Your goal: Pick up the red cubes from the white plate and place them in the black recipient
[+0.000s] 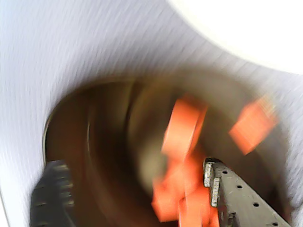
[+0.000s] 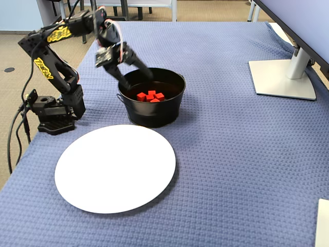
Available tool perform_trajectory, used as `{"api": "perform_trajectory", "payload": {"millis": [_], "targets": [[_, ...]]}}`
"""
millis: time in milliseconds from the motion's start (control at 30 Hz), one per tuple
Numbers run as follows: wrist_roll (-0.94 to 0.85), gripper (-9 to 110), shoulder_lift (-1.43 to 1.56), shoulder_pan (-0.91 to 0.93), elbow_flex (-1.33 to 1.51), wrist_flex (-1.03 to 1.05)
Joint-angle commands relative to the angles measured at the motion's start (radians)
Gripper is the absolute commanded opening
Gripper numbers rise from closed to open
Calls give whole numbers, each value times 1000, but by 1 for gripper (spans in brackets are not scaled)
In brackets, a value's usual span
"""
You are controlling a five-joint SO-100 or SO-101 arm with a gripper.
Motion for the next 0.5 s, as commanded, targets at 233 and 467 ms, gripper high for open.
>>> {"api": "perform_trajectory", "payload": {"millis": [233,467], "targets": [[52,22,333,101,374,-55],[-5,19,459,81,577,-110]]}}
